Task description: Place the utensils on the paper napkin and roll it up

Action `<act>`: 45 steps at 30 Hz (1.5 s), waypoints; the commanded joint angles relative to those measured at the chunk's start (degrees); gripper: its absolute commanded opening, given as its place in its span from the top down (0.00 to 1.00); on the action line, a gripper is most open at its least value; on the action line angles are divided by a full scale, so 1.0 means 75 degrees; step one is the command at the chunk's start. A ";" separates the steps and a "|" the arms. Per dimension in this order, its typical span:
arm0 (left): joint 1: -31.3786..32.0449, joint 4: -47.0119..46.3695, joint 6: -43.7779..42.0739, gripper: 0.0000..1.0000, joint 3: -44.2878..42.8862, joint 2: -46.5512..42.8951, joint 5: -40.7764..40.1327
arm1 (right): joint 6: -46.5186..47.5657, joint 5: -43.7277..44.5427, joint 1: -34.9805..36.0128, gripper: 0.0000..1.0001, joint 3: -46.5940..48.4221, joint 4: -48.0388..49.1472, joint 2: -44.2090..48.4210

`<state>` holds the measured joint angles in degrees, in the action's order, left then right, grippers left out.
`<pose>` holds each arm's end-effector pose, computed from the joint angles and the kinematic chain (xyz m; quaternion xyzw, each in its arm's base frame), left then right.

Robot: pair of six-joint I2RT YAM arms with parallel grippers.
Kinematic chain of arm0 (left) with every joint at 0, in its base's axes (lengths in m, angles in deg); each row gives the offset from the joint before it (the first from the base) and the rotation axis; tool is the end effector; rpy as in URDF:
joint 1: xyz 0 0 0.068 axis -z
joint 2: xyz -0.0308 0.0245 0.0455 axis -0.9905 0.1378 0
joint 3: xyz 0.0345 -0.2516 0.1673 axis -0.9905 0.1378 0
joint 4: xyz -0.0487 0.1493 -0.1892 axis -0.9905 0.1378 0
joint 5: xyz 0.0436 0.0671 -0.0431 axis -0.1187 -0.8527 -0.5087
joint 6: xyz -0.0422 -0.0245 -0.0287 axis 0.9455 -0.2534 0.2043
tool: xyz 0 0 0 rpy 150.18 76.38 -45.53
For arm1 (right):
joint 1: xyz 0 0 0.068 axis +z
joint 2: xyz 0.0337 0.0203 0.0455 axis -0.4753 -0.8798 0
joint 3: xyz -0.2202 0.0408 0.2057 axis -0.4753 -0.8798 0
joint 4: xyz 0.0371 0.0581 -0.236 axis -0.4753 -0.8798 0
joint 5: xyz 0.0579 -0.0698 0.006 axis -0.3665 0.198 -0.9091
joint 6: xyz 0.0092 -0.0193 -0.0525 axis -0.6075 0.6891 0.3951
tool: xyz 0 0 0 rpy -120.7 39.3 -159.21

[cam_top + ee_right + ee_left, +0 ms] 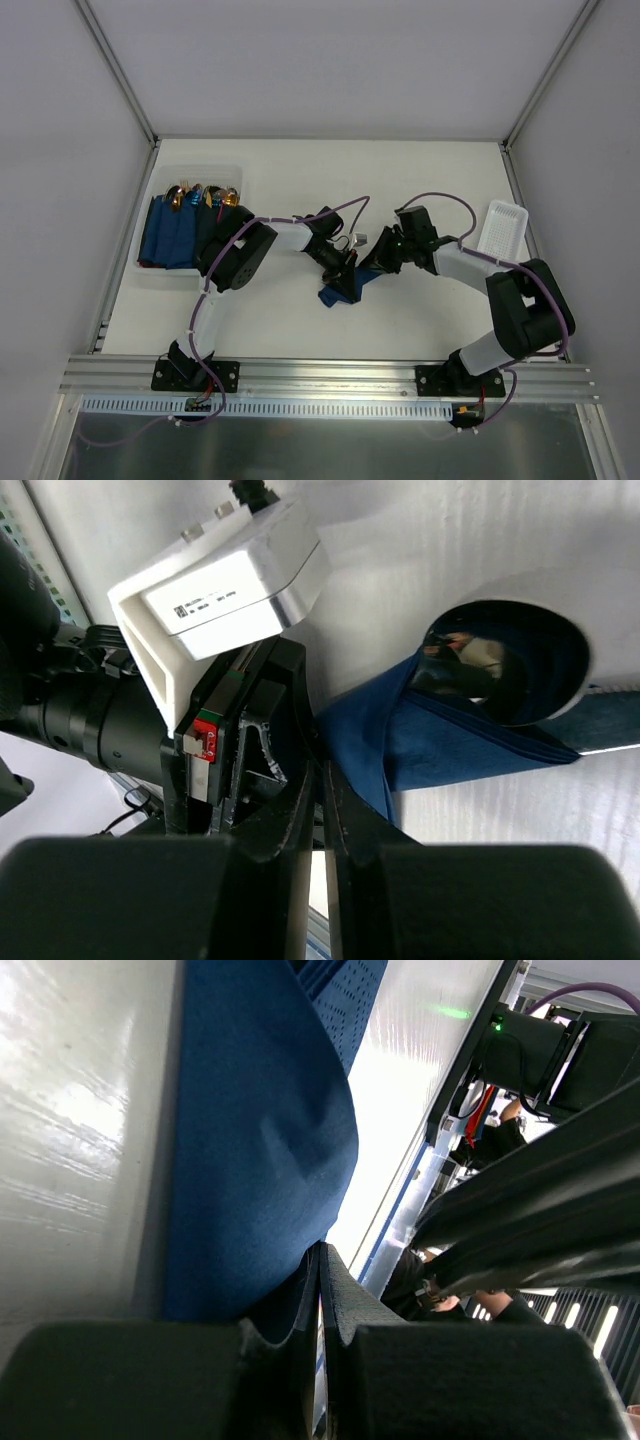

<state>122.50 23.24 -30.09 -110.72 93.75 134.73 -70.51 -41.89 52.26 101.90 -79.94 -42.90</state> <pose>0.3071 -0.3059 0.1205 -0.2400 -0.8251 0.5036 0.0891 0.2552 0.1301 0.2132 -0.0093 0.9097 0.3400 0.2382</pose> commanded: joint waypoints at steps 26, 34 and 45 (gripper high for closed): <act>-0.0269 0.0480 -0.0542 0.74 0.0498 -0.2631 -0.1501 | 0.0649 0.0152 0.0554 0.94 -0.0801 0.0657 -0.1492; -0.0386 0.1055 -0.1222 0.73 0.0767 -0.3257 -0.1805 | 0.0860 0.0164 0.0554 0.94 -0.0765 0.0657 -0.1715; -0.0386 0.1546 -0.1773 0.88 0.1130 -0.1969 -0.2156 | 0.1048 0.0117 0.0554 0.95 -0.0707 0.0564 -0.1762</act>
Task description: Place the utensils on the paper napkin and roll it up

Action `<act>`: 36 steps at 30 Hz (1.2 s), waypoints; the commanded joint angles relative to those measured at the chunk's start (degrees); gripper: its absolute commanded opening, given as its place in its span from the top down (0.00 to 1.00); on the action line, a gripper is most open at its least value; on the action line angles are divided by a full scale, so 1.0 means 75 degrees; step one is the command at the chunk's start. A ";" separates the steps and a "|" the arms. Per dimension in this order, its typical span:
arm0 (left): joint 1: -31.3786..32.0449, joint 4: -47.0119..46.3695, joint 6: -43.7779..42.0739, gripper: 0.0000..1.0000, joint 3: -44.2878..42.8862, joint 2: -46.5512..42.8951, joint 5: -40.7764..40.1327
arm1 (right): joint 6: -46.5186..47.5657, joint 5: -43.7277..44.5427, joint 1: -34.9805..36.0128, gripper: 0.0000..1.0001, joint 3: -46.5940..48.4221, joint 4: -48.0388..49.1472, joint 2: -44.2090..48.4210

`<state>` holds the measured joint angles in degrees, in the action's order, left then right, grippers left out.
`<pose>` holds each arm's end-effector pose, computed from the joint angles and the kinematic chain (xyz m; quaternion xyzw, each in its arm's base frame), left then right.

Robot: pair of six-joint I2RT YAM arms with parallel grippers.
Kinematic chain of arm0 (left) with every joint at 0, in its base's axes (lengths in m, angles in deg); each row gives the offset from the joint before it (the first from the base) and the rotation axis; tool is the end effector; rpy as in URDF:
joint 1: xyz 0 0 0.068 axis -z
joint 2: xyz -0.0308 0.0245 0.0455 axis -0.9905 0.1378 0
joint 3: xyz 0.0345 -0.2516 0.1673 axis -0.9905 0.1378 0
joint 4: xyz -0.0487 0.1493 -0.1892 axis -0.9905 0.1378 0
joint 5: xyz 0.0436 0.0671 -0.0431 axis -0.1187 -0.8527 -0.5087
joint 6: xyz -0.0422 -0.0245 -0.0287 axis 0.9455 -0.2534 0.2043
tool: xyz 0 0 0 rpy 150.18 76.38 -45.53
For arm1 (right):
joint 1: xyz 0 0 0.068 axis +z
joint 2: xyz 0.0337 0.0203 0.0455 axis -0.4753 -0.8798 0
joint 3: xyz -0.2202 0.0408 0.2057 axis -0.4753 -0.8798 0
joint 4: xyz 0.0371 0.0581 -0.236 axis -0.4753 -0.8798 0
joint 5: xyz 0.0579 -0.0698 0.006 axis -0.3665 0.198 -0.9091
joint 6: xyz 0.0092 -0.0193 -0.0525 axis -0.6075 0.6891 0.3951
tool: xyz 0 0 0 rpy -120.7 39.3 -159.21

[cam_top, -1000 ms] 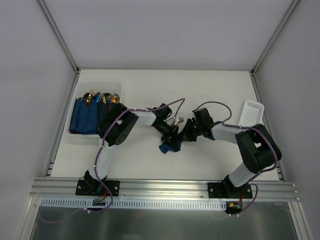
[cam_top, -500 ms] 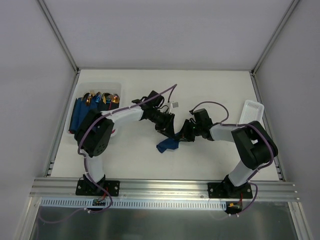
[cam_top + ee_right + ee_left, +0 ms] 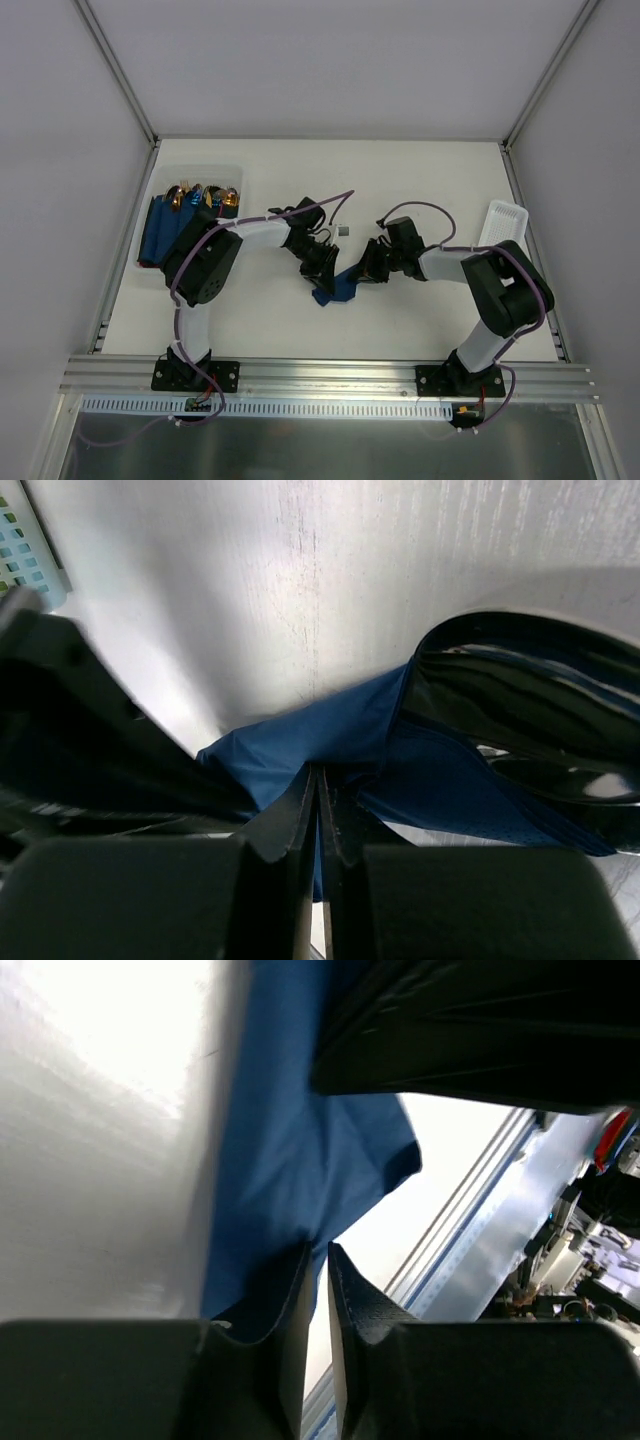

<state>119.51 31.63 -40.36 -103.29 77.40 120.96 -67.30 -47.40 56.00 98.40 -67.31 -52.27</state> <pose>0.2867 -0.2546 0.1873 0.2827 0.8618 -0.4202 0.0274 0.2584 0.1568 0.1701 -0.0817 0.8984 0.3765 0.2106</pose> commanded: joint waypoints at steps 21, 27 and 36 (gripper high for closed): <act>-0.0045 0.0709 0.0042 0.99 -0.0481 0.1794 -0.0802 | -0.0563 0.0698 0.0091 0.70 -0.0625 -0.1239 0.1877; -0.0057 0.0709 0.0065 1.00 -0.0493 0.1806 -0.0790 | -0.0763 0.1132 0.0103 0.62 -0.0956 -0.1705 0.2277; -0.0057 0.0721 0.0065 1.00 -0.0505 0.1841 -0.0767 | -0.1056 0.1636 0.0115 0.54 -0.1096 -0.1170 0.2079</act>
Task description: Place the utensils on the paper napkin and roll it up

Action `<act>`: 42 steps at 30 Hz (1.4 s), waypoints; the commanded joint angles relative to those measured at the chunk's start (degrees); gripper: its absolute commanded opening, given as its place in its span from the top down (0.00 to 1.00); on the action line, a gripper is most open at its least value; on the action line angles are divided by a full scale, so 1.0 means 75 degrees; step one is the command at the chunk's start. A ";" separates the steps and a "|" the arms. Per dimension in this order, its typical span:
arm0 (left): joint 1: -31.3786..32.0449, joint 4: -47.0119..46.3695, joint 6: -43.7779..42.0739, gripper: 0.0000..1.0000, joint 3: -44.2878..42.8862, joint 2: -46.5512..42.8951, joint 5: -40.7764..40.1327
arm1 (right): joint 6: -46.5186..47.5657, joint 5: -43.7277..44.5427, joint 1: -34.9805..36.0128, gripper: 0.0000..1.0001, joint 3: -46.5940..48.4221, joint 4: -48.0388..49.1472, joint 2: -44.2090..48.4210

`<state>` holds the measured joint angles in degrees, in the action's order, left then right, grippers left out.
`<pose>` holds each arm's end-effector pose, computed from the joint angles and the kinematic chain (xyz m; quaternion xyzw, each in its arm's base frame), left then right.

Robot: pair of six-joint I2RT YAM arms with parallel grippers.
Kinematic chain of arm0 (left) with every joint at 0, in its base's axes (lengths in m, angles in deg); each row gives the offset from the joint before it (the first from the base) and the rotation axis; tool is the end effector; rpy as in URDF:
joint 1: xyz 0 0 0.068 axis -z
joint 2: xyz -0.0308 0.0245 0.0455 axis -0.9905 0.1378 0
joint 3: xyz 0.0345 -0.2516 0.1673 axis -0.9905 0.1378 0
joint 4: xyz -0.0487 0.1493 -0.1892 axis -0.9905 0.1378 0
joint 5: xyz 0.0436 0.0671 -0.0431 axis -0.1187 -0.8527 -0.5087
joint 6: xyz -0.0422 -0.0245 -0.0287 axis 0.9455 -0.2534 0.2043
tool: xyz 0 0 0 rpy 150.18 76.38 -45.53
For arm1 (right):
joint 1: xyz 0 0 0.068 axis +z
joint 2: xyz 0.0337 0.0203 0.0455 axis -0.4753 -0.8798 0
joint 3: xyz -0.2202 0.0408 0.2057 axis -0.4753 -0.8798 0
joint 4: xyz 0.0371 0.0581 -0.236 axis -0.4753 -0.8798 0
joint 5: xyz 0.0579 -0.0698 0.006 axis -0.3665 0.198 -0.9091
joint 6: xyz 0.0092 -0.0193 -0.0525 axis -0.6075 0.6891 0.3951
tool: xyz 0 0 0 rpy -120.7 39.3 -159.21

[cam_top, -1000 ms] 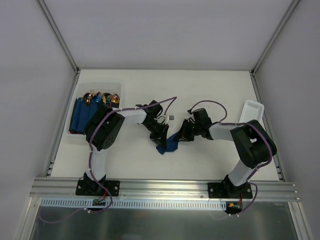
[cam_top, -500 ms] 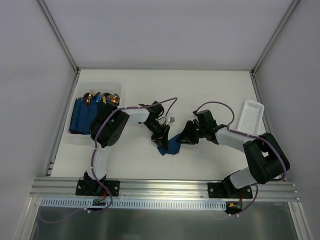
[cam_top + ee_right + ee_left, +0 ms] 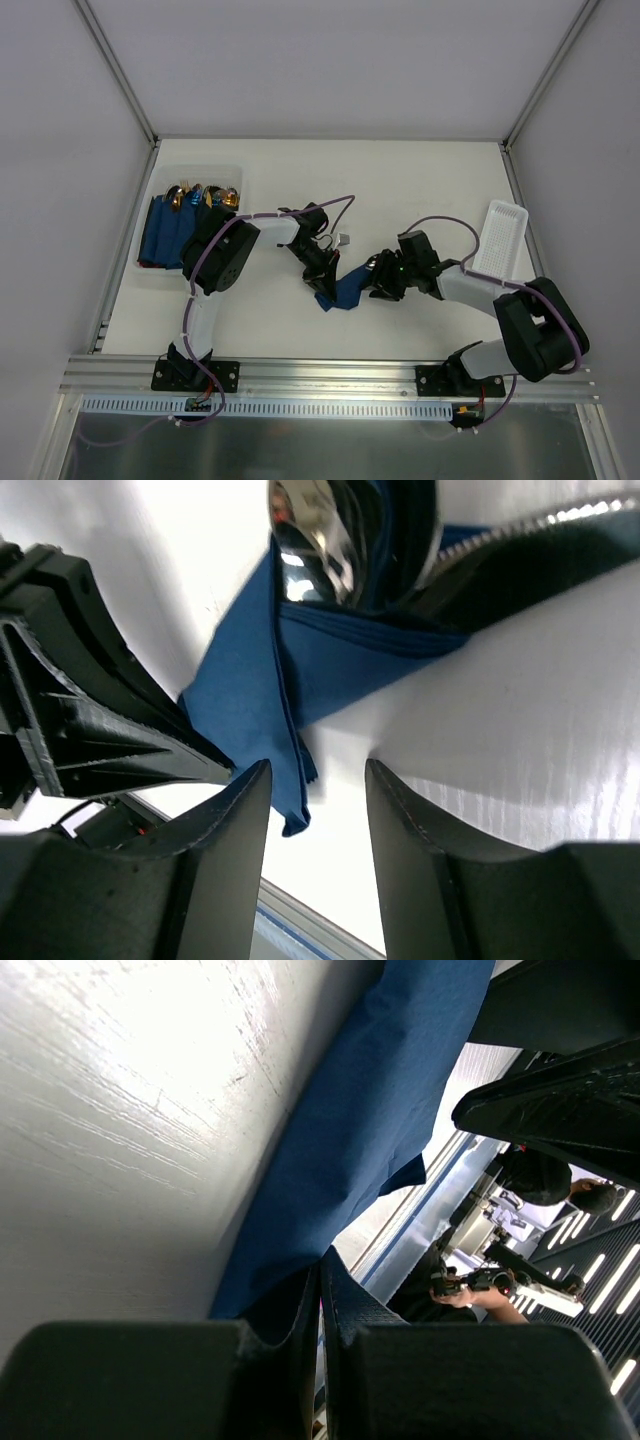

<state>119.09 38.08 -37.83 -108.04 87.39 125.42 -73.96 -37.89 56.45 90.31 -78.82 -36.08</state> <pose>0.2994 -0.2633 0.1408 -0.2270 -0.8758 0.4177 0.0839 0.2021 0.1226 0.1871 0.0040 0.9258 0.3156 0.2080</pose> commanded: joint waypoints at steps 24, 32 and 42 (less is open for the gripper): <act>-0.0095 -0.0127 -0.0203 1.00 0.0116 0.0521 -0.1221 | -0.0777 0.0849 0.0136 0.95 -0.0451 0.1550 -0.1920; -0.0236 -0.0139 -0.0249 0.98 0.0093 0.0241 -0.0847 | -0.0590 0.0650 0.0124 1.00 -0.0896 0.2781 -0.1699; -0.0751 -0.0139 -0.0624 0.62 -0.0212 -0.1552 -0.0272 | 0.0195 0.0404 0.0124 1.00 -0.0897 0.3110 -0.0832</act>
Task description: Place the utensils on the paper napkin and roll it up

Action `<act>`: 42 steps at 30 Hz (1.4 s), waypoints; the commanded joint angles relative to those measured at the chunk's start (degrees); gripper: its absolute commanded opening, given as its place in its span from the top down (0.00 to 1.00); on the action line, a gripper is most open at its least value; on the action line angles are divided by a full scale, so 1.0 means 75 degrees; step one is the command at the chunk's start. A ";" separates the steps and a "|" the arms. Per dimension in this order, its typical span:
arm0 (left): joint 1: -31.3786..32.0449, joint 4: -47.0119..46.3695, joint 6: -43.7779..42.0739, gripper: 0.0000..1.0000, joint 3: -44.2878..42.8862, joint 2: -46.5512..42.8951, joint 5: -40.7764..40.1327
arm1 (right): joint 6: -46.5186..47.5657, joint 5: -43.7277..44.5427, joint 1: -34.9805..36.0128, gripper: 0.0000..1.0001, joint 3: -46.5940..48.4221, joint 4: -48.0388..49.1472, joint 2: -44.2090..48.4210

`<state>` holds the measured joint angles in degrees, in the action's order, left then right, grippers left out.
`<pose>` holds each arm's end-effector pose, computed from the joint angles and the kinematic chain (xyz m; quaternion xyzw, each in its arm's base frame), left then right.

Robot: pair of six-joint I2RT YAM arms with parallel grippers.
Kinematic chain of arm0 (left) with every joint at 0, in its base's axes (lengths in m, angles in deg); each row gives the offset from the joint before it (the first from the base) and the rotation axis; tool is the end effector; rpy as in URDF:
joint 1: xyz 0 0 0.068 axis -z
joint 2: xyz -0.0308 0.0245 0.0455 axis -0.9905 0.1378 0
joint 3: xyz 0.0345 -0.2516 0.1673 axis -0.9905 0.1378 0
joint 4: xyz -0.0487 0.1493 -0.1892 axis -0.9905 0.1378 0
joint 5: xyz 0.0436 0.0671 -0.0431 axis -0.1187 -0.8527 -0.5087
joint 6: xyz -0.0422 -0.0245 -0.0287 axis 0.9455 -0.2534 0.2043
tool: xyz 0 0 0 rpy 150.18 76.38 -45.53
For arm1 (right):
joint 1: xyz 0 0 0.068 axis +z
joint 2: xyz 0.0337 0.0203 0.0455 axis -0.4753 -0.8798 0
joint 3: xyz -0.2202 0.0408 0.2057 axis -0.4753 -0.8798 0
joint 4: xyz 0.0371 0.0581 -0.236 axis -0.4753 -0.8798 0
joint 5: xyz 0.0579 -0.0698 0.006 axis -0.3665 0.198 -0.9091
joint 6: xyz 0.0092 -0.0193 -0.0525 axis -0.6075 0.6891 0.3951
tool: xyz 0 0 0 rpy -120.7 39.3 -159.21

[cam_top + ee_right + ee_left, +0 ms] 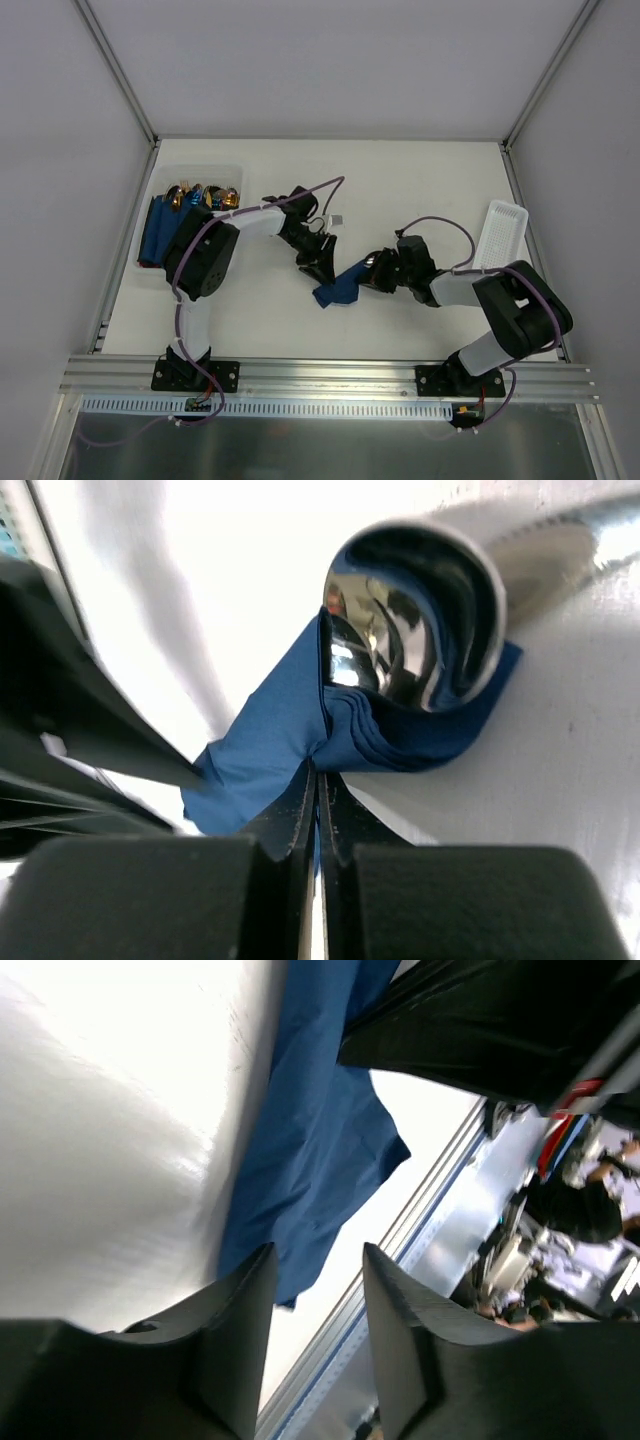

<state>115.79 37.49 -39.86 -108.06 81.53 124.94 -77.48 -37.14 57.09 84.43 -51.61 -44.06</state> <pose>0.3111 -0.2434 0.1794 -0.2384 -0.8685 0.4344 0.0146 0.2193 0.1345 0.1676 0.0081 0.8818 0.3707 0.2915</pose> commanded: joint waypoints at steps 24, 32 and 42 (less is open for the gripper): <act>0.0262 -0.0107 -0.0740 0.47 -0.1522 0.1102 -0.0007 | 0.1240 -0.0211 0.0063 1.00 -0.0207 0.0337 0.1041; 0.0485 -0.0165 -0.0553 0.49 -0.1569 0.1395 -0.0056 | 0.1251 -0.0269 0.0063 1.00 -0.0300 0.0548 0.1192; 0.0357 -0.0493 -0.0155 0.50 -0.1265 0.1549 0.0249 | 0.1392 -0.0375 0.0051 1.00 -0.0242 0.0478 0.1544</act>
<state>118.74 35.52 -40.93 -119.25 92.24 128.96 -68.50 -38.91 57.18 82.09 -51.72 -35.14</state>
